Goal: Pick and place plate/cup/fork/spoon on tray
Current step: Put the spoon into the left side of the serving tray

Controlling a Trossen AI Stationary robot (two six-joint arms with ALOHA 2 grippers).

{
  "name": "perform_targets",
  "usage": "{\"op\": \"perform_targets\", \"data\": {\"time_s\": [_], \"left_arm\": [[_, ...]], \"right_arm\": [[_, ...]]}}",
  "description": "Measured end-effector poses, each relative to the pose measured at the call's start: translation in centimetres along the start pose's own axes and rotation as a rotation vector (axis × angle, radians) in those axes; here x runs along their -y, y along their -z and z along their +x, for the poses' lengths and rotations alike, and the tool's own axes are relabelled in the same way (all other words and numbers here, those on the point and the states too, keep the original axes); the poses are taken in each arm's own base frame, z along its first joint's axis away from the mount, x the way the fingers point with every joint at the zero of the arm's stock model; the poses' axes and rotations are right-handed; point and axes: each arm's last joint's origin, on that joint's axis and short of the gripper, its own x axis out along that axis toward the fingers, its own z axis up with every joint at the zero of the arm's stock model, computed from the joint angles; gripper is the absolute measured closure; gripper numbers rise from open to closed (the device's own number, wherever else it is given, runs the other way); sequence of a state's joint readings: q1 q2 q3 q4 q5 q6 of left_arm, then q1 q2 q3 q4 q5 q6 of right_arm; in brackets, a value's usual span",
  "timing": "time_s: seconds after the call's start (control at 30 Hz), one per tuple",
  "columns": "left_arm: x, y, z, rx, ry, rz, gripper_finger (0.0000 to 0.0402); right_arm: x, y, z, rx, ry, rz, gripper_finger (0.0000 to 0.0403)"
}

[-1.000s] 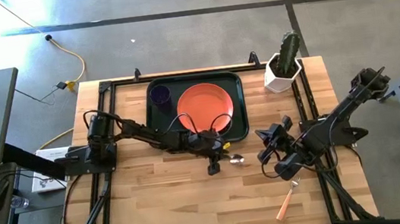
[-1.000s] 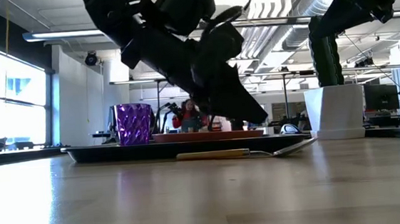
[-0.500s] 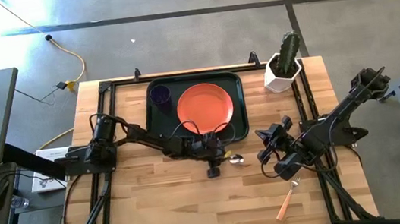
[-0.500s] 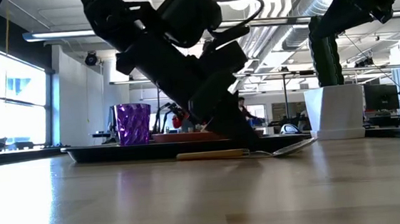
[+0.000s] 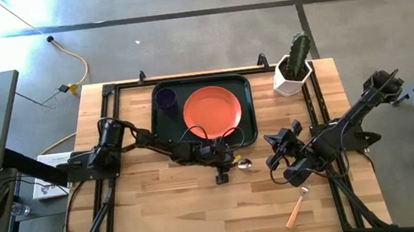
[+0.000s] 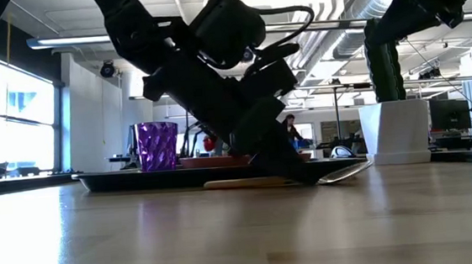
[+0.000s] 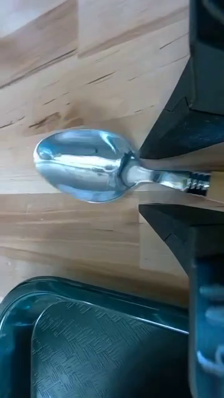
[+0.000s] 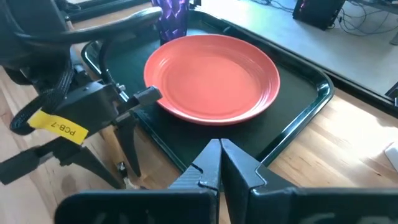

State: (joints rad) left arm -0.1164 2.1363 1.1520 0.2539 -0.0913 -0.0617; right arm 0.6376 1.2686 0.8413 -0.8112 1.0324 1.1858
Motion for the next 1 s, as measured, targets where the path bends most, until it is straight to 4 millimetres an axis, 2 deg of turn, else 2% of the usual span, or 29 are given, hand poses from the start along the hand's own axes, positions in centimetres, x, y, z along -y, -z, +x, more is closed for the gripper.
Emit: {"op": "perform_targets", "data": {"time_s": [0.13, 0.33, 0.57, 0.7, 0.87, 1.0], "left_arm": [[0.0, 0.3, 0.1, -0.029, 0.001, -0.022, 0.0299], [0.7, 1.0, 0.0, -0.094, 0.004, -0.01, 0.0381], [1.2, 0.5, -0.7, -0.078, -0.037, -0.053, 0.0375], [1.3, -0.6, -2.6, -0.066, -0.087, -0.08, 0.0387], [1.8, -3.9, -6.0, 0.066, -0.166, -0.108, 0.0387], [2.1, -4.4, -8.7, 0.056, -0.274, -0.12, 0.0386]], "right_arm": [[0.0, 0.0, 0.0, -0.015, -0.007, -0.016, 0.0402], [0.0, 0.1, 0.0, -0.022, -0.009, -0.018, 0.0402], [-0.1, 0.1, 0.0, -0.046, -0.019, -0.017, 0.0402], [-0.1, 0.2, 0.0, -0.053, -0.021, -0.025, 0.0402], [-0.1, 0.2, -0.1, -0.06, -0.028, -0.029, 0.0402], [-0.2, 0.4, -0.5, -0.06, -0.044, -0.031, 0.0402]]}}
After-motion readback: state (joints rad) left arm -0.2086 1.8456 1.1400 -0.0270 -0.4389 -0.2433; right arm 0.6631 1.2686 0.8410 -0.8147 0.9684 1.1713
